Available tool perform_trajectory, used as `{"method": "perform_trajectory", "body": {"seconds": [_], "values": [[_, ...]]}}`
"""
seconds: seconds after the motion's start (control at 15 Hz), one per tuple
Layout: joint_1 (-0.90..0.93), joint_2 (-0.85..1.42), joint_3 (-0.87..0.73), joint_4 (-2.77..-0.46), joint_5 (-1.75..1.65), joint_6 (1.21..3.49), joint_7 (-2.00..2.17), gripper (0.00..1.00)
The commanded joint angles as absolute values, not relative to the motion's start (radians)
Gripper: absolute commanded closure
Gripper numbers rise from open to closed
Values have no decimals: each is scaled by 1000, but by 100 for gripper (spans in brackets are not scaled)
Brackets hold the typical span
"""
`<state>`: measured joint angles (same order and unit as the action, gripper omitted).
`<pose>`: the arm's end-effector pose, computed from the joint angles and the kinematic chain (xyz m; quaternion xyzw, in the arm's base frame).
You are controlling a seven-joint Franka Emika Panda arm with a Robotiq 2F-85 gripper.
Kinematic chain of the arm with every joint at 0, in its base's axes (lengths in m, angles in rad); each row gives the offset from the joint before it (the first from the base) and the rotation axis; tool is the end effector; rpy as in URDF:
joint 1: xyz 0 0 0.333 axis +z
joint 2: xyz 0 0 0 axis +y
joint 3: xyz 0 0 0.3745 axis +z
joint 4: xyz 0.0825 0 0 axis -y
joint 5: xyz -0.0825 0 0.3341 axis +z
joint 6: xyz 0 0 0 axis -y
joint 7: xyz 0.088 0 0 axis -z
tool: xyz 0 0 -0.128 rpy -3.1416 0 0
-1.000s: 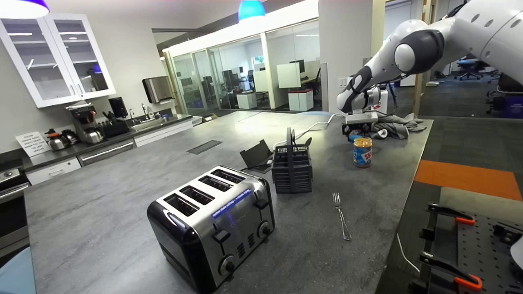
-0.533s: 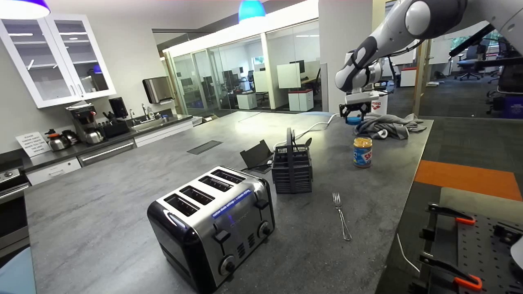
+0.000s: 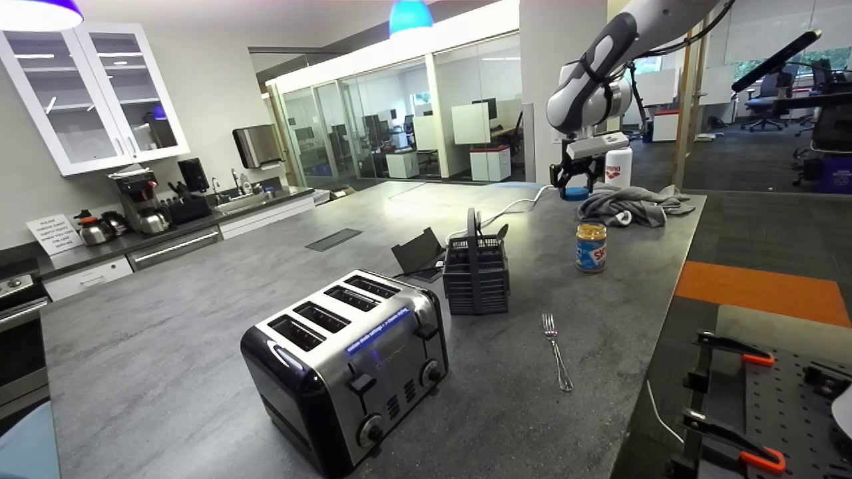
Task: Pick up the lid and close it on the jar
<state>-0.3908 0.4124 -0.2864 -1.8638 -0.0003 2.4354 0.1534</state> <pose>0.5115 -0.3847 0.3861 0.9166 -0.3862 0.0701 0.0764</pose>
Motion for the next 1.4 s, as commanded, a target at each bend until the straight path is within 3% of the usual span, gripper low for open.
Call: {"method": "perform_trajectory", "body": {"seconds": [0.0,0.07,0.13,0.2,0.47,0.53,1.33], "values": [[-335,240,-315,-2099,-76,2477,109,46],[-331,225,-322,-2123,-97,2482,119,46],[-345,317,-308,-2002,-55,2436,132,46],[-342,301,-311,-2025,-60,2438,133,21],[-342,313,-311,-2013,-58,2438,133,21],[-343,316,-312,-2011,-58,2438,133,46],[-354,210,-278,-2264,46,2656,17,46]]}}
